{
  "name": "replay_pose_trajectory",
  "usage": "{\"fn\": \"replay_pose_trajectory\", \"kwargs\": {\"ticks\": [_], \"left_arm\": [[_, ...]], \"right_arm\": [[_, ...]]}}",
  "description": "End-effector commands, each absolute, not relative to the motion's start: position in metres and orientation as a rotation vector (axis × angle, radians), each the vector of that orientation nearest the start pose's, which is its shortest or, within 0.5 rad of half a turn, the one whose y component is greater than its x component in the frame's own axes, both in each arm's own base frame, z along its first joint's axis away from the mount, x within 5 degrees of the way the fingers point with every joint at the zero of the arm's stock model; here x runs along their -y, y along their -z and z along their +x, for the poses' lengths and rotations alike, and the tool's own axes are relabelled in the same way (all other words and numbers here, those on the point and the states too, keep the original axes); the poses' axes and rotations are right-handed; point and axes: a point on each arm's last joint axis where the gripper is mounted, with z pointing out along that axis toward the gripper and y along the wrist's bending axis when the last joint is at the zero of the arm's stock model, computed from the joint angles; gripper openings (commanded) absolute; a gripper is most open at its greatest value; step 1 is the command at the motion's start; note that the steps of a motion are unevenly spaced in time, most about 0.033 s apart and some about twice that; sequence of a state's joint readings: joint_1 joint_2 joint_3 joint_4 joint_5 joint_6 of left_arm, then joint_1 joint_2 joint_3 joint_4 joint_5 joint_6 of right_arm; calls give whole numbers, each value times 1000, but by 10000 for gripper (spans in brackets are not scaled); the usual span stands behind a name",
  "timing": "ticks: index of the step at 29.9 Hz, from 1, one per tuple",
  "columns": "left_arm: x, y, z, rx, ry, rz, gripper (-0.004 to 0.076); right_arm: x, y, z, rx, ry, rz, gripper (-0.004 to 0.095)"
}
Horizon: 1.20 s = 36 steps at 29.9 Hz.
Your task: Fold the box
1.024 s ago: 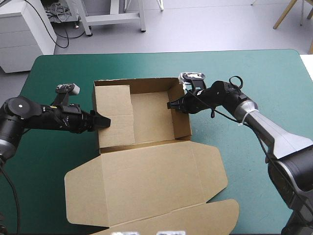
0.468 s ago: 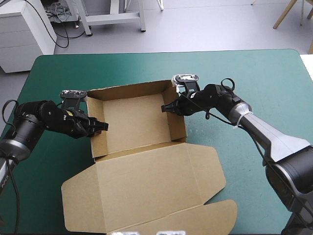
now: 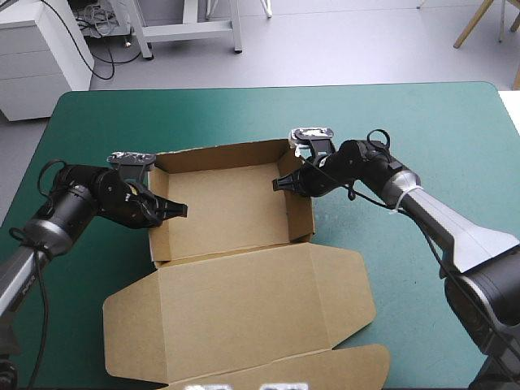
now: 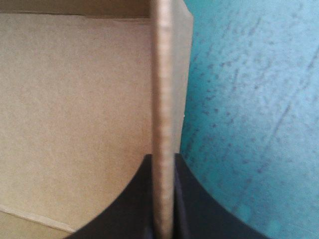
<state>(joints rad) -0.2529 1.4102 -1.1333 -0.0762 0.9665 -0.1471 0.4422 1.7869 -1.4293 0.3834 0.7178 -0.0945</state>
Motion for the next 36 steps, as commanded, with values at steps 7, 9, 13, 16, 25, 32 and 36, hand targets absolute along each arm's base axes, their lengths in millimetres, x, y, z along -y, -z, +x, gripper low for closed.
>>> {"fn": "replay_pose_trajectory", "kwargs": {"ticks": [7,9,13,16,25,32,36], "left_arm": [[119,-305,311,-2694,363,186,-10],[127,-301,318,-2714,369,206,-10],[140,-291,327,-2755,371,239,-10],[145,-281,329,-2778,378,266,-10],[147,-274,331,-2809,382,299,97],[147,-274,333,-2758,361,434,483],[147,-275,333,-2735,346,517,574]], "right_arm": [[-160,-318,318,-2618,-262,-441,-16],[-154,-316,315,-2666,-175,-452,-16],[-148,-310,316,-2717,-58,-466,-18],[-149,-302,320,-2733,-49,-471,-18],[-153,-293,322,-2777,-72,-452,116],[-152,-294,326,-2759,-83,-293,515],[-153,-295,327,-2747,-95,-263,526]]}}
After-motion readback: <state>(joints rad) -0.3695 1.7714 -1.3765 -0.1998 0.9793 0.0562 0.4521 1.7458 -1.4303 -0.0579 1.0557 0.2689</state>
